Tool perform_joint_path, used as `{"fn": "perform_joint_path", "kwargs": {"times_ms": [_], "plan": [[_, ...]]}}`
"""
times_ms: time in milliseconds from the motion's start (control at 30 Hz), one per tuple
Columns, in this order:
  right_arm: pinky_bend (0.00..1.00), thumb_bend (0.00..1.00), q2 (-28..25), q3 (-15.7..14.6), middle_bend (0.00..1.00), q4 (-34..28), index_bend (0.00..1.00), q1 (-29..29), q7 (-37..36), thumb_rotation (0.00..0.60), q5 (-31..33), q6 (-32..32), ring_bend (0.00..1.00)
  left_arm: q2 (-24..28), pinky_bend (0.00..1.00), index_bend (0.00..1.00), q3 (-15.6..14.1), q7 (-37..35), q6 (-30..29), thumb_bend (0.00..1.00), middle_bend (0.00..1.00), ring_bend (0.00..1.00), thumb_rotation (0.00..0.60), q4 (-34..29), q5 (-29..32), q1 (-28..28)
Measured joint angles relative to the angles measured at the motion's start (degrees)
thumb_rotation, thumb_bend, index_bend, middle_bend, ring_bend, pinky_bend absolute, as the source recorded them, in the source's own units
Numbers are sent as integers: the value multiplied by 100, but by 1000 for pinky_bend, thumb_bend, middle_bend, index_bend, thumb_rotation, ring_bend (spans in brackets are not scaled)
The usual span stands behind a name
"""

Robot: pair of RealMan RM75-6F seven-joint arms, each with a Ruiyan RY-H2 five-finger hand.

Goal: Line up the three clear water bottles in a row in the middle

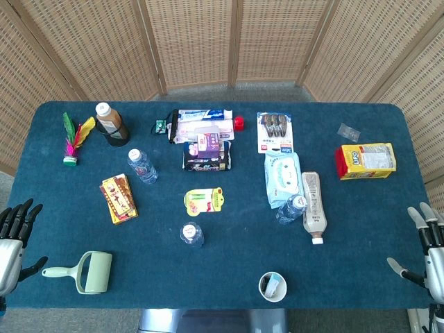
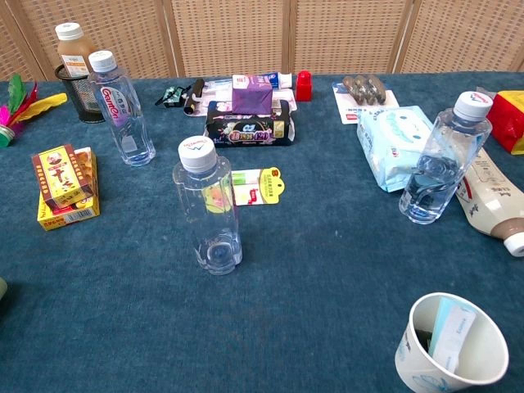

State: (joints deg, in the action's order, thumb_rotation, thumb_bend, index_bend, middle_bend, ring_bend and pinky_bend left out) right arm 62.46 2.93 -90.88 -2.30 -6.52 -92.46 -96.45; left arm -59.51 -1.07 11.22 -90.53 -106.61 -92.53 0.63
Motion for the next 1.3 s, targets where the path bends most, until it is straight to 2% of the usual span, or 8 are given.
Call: {"fn": "perform_joint_path", "kwargs": {"times_ms": [267,433,667,967,1100,1300], "plan": [[7,0,-46,-49,49,-41,66,96,-81,600,2,272,29,22,10,0,-23,-102,40,107,0,0,600,5,-35,-16],[85,0,-93,-8,83,4,66,359,-620,600,25,670,61,16,10,0,-33,-98,102,107,0,0,600,13,14,-23],[85,0,-32,100,91,556,67,1151,-2294,600,-38,1648,62,-32,10,0,-8,43,150,107,0,0,600,-24,43,-55],[99,0,342,37,99,1578,73,2168,-4491,600,-353,2628,64,-62,10,0,82,127,422,108,0,0,600,-53,353,-188],[99,0,604,-50,106,1992,76,2510,-4968,600,-437,2951,64,-57,10,0,111,127,464,108,0,0,600,-59,440,-213],[99,0,991,-223,109,2344,85,2710,-5700,600,-576,3004,63,-51,10,0,147,131,599,107,0,0,600,-74,573,-286]]}}
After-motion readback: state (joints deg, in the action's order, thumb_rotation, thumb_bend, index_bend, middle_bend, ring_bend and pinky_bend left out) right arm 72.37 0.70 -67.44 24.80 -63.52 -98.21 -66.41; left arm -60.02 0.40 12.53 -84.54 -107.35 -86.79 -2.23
